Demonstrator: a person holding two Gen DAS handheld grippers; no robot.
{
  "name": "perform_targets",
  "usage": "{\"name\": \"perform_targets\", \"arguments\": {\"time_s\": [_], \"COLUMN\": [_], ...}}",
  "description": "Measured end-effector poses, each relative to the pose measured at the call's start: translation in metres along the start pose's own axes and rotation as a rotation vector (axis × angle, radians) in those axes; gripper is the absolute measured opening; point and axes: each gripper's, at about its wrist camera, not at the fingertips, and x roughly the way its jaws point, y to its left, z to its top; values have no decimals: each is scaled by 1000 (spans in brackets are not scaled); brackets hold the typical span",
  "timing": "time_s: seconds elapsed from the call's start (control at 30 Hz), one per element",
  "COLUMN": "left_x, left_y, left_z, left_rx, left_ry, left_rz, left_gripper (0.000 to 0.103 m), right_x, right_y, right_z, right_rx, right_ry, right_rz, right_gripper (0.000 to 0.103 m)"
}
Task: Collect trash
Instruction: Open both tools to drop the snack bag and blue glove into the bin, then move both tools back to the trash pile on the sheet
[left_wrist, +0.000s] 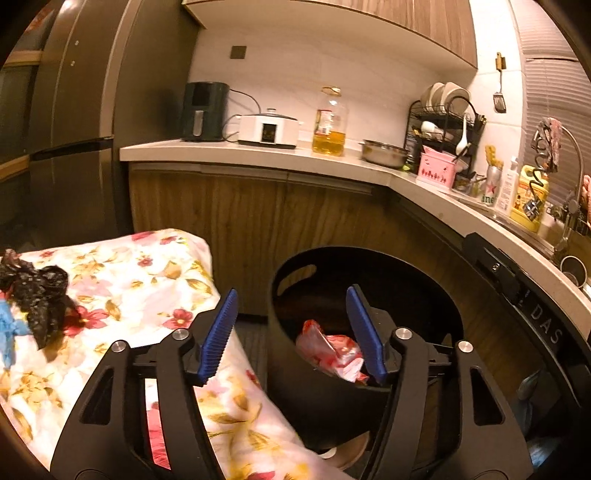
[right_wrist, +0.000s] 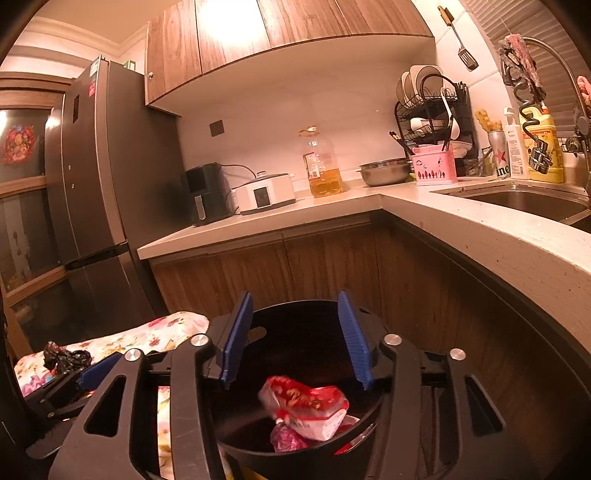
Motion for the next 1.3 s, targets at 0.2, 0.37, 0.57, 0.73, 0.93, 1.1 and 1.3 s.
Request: {"name": "perform_targets", "arguments": {"time_s": [0.2, 0.37, 0.57, 0.73, 0.93, 1.1, 1.3], "left_x": [-21, -39, -62, -80, -102, -119, -137], "left_y": [7, 16, 31, 46, 69, 91, 118], "left_z": [1, 1, 1, -2, -7, -12, -20], "left_rx": [3, -5, -21, -32, -57, -75, -103], "left_ry": [-27, -44, -67, -77, -90, -94, -97], "left_rz": [39, 67, 105, 136, 181, 233, 297], "left_gripper": [72, 76, 80, 83, 87, 89, 92], "right_x": [-11, -21, -34, -44, -53, -57, -60], "right_y": [10, 20, 36, 54, 77, 96, 121], "right_z": [-1, -1, -6, -10, -16, -19, -28], "right_rx": [-16, -29, -39, -45, -58, -64, -77], "right_ry": [-4, -6, -8, -7, -8, -6, 9], "right_rz": [9, 19, 35, 58, 97, 138, 190], "right_gripper": [60, 63, 68, 72, 75, 78, 80]}}
